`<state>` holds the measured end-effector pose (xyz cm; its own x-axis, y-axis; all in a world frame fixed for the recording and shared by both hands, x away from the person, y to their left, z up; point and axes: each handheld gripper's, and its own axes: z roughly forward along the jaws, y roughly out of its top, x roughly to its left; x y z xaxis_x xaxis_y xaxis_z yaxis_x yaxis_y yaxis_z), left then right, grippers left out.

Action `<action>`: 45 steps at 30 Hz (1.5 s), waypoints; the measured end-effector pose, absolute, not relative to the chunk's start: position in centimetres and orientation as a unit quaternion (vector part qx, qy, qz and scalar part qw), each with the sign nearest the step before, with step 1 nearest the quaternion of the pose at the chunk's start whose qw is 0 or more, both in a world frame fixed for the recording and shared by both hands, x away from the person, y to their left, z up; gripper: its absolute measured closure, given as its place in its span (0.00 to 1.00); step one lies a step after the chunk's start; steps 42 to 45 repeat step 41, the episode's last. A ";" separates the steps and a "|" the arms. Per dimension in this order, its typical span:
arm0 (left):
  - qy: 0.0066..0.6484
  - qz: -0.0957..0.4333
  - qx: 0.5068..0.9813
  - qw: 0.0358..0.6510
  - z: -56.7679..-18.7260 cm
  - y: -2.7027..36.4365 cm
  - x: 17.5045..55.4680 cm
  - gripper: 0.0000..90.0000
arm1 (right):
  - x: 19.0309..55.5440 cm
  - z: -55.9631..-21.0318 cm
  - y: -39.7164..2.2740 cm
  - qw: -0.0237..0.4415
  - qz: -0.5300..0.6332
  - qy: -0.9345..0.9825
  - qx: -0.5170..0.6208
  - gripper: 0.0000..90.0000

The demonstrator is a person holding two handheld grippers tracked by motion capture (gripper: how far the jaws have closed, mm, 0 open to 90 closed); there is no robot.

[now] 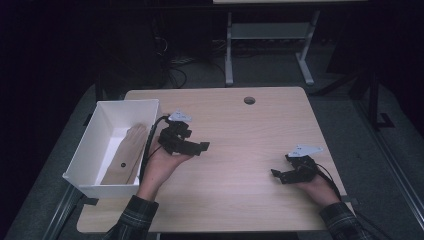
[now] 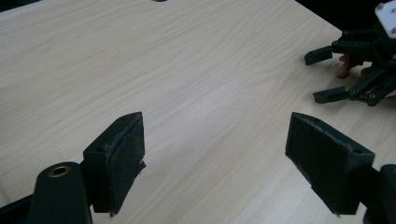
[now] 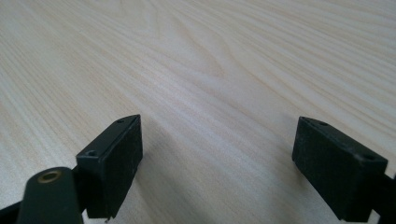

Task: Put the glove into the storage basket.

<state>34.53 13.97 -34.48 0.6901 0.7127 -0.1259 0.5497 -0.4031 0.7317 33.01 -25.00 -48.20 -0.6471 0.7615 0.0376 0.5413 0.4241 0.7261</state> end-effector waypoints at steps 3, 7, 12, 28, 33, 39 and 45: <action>0.368 0.105 0.834 0.396 -35.6 13.5 34.2 0.21 | 33.0 -48.2 -25.0 0.151 0.367 0.830 0.392 0.17; 0.361 0.106 0.839 0.394 -36.8 13.3 33.7 0.21 | 33.0 -48.2 -25.0 0.151 0.367 0.830 0.392 0.17; 0.353 0.104 0.846 0.387 -38.8 13.0 33.3 0.21 | 33.0 -48.2 -25.0 0.151 0.366 0.830 0.392 0.17; 0.332 0.098 0.867 0.359 -44.8 12.1 32.6 0.21 | 33.0 -48.2 -25.0 0.151 0.365 0.831 0.392 0.17; 0.328 0.096 0.879 0.333 -46.3 11.7 32.6 0.21 | 33.0 -48.2 -25.0 0.150 0.366 0.830 0.392 0.17; 0.325 0.096 0.881 0.330 -46.7 11.6 32.5 0.20 | 33.0 -48.2 -25.0 0.151 0.365 0.831 0.392 0.17; 0.319 0.104 0.882 0.330 -46.8 11.6 32.5 0.20 | 33.0 -48.2 -25.0 0.151 0.365 0.831 0.391 0.17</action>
